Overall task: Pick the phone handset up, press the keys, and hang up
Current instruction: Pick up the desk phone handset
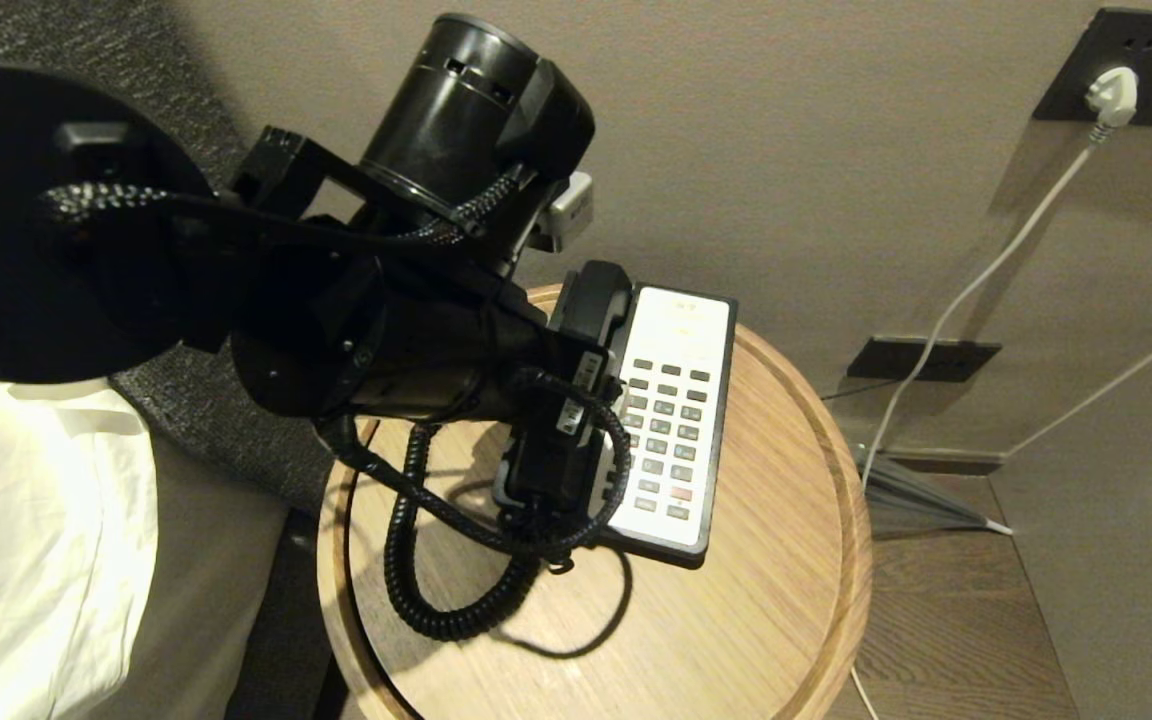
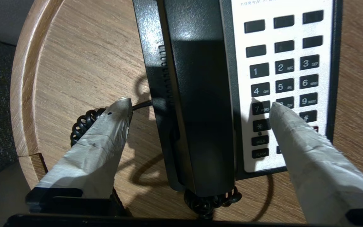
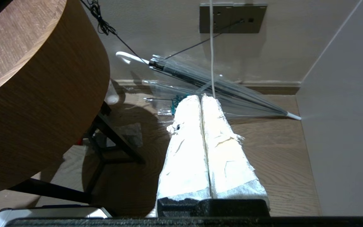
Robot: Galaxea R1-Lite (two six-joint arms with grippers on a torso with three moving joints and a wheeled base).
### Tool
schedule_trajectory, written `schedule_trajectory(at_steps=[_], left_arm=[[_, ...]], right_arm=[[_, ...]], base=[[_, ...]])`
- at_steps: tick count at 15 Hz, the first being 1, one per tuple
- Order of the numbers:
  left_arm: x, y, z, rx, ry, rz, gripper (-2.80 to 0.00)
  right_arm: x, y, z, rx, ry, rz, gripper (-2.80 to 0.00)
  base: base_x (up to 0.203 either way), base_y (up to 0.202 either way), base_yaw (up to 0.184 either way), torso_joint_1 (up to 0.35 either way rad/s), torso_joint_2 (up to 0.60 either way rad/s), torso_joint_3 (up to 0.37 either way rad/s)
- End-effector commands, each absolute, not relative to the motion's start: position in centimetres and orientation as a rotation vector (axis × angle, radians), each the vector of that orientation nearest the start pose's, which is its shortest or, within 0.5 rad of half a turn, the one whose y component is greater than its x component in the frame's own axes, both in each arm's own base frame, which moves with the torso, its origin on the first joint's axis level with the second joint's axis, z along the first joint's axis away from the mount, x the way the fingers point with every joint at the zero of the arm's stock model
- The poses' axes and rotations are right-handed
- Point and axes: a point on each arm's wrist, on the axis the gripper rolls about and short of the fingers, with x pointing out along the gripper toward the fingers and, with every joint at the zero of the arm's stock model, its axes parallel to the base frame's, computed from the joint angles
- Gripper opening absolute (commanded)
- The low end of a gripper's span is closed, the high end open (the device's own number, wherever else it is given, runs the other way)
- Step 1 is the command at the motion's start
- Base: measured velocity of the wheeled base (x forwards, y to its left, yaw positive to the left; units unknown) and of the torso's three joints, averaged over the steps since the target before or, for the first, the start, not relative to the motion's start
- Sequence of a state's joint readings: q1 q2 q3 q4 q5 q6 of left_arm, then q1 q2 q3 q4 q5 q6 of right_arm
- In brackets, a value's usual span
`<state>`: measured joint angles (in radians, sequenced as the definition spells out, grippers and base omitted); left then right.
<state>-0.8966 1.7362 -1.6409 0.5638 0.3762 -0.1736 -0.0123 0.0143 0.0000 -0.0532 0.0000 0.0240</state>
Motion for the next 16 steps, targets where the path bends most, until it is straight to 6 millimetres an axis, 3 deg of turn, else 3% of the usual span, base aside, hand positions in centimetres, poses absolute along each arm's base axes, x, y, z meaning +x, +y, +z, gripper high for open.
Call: schedule_trajectory(at_steps=[1,5,6,16], left_arm=[[20.2,-23.64,29.0,0.238,0.583,-0.441,0.0],[20.71,-23.4,28.74,0.238,0.592,-0.423,0.0],[20.81,-23.37,28.68,0.238,0.594,-0.42,-2.8],[20.99,-23.51,28.64,0.23,0.59,-0.421,-2.8]], right_arm=[[-2.03,0.02,7.57,0.024,-0.02,-0.012,-2.8],[-2.03,0.02,7.57,0.024,-0.02,-0.012,-2.8],[-2.03,0.02,7.57,0.024,-0.02,-0.012,-2.8],[-2.03,0.02,7.57,0.024,-0.02,-0.012,-2.8]], base=[[0.0,0.0,0.0,0.0,0.0,0.0],[0.0,0.0,0.0,0.0,0.0,0.0],[0.0,0.0,0.0,0.0,0.0,0.0],[0.0,0.0,0.0,0.0,0.0,0.0]])
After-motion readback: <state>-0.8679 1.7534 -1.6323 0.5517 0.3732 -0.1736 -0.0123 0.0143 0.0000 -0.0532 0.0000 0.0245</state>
